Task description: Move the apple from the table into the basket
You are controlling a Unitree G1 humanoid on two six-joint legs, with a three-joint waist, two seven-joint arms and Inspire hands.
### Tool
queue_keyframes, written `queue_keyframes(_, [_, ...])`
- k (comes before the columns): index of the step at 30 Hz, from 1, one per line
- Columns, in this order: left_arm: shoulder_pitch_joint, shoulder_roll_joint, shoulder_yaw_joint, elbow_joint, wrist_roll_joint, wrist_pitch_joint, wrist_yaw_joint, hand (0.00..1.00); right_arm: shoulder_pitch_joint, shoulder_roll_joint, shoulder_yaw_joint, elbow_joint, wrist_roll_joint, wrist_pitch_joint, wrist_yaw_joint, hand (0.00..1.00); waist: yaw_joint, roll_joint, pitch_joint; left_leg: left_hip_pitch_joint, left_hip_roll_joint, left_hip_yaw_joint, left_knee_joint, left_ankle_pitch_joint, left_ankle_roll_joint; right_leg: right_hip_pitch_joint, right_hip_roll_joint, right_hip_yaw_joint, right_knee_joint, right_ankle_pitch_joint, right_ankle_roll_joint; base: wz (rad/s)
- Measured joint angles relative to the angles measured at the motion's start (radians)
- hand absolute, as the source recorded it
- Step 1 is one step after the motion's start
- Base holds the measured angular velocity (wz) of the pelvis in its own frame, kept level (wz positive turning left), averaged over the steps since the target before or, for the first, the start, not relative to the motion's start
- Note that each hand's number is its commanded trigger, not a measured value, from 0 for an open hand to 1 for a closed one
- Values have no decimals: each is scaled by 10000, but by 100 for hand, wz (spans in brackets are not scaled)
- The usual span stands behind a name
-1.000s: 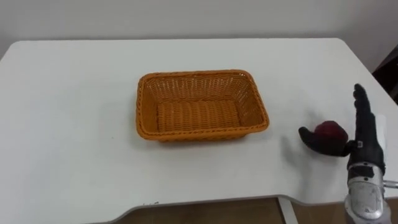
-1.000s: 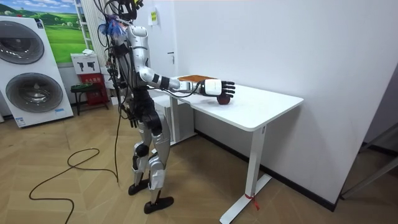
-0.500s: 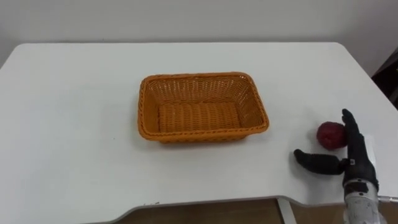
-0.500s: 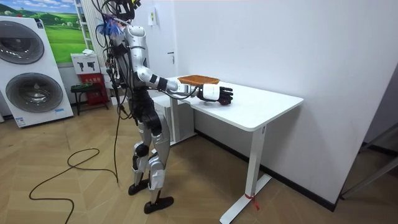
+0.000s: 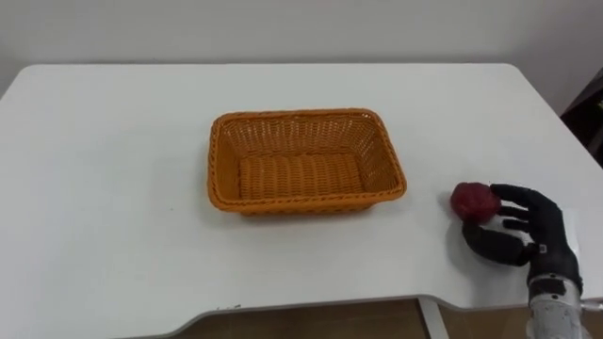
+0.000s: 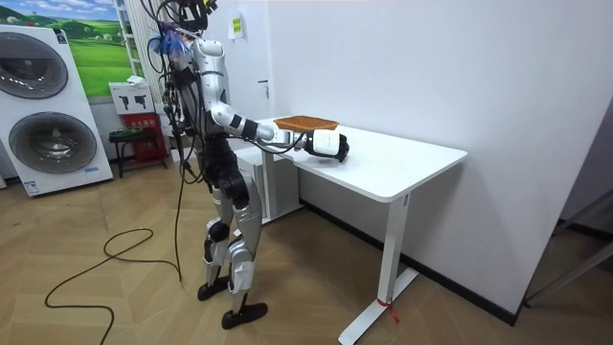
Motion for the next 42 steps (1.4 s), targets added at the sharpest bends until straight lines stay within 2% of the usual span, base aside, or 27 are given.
queue_keyframes(19, [-38, -11, -26, -58, -126, -1, 577, 0, -17, 5, 30, -28, 7, -92, -10, 100, 44, 8, -2, 31, 0, -3, -93, 0, 0, -12, 12, 0, 3, 1, 2, 0])
queue_keyframes(23, [-96, -11, -54, 16, -194, -47, 604, 0, -20, 16, 215, -207, 127, -85, -3, 100, 67, 62, 5, 42, 0, 21, -91, 0, 0, -12, 11, 4, 1, 2, 3, 0])
queue_keyframes(25, [-138, -31, -57, 147, -205, -140, 604, 0, -20, 52, 255, -493, 286, -84, 0, 100, 71, 92, -6, 39, -6, 18, -91, 0, 0, -15, 5, 4, 8, 3, 6, 0])
queue_keyframes(31, [-184, -68, -52, 403, -381, -187, 601, 0, -196, 54, 304, -1924, 680, -94, -250, 100, 66, 328, 41, 22, -8, 14, -90, 1, 0, -29, 0, -7, 9, 4, 8, 0])
queue_keyframes(38, [-124, -72, -39, 861, -314, -210, 613, 0, -503, 56, 305, -2716, 704, -108, -449, 100, 96, 206, 10, -18, -7, -1, -67, 1, 1, -45, -8, -34, 1, 4, 8, 0])
queue_keyframes(42, [-110, -73, -58, 870, -269, -181, 551, 0, -503, 59, 345, -3719, 412, -111, -475, 100, 151, 238, -13, -148, -1, 12, -26, 2, 0, -223, 0, 0, 32, 7, 3, 0])
